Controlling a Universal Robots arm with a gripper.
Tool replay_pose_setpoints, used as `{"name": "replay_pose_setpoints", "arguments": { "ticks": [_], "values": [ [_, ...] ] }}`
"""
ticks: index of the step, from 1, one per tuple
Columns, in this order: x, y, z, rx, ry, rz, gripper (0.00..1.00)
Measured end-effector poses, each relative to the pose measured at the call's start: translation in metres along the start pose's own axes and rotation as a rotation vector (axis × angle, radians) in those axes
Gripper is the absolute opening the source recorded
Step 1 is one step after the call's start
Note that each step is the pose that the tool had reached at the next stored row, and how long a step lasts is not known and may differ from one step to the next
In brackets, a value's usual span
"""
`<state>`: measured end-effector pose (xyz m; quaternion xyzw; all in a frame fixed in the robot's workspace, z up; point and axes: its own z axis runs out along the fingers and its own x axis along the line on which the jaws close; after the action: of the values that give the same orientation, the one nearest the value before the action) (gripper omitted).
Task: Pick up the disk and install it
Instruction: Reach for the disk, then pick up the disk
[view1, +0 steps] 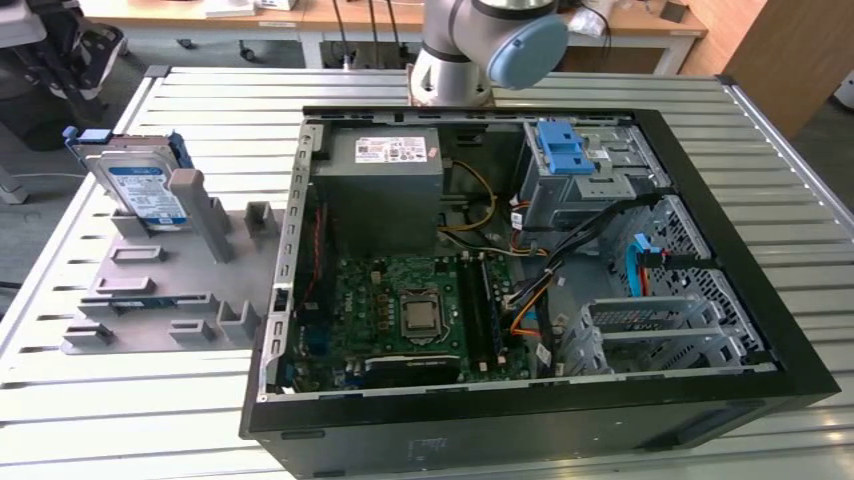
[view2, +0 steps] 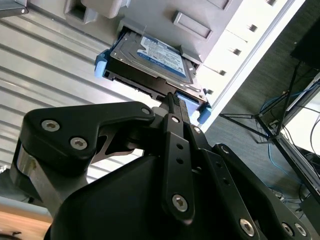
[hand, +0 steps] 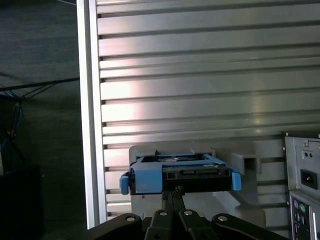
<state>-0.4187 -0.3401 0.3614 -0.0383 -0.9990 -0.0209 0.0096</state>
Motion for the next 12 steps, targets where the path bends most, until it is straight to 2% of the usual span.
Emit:
{"name": "replay_pose_setpoints", "arguments": {
  "ticks": [6,12],
  "values": [
    [0.0087,0.0015,0.0014,0.0001,0.0002,0.000,0.11],
    [0.0098,0.0014,0.0018,0.0000,0.0002,0.000,0.11]
  ]
}}
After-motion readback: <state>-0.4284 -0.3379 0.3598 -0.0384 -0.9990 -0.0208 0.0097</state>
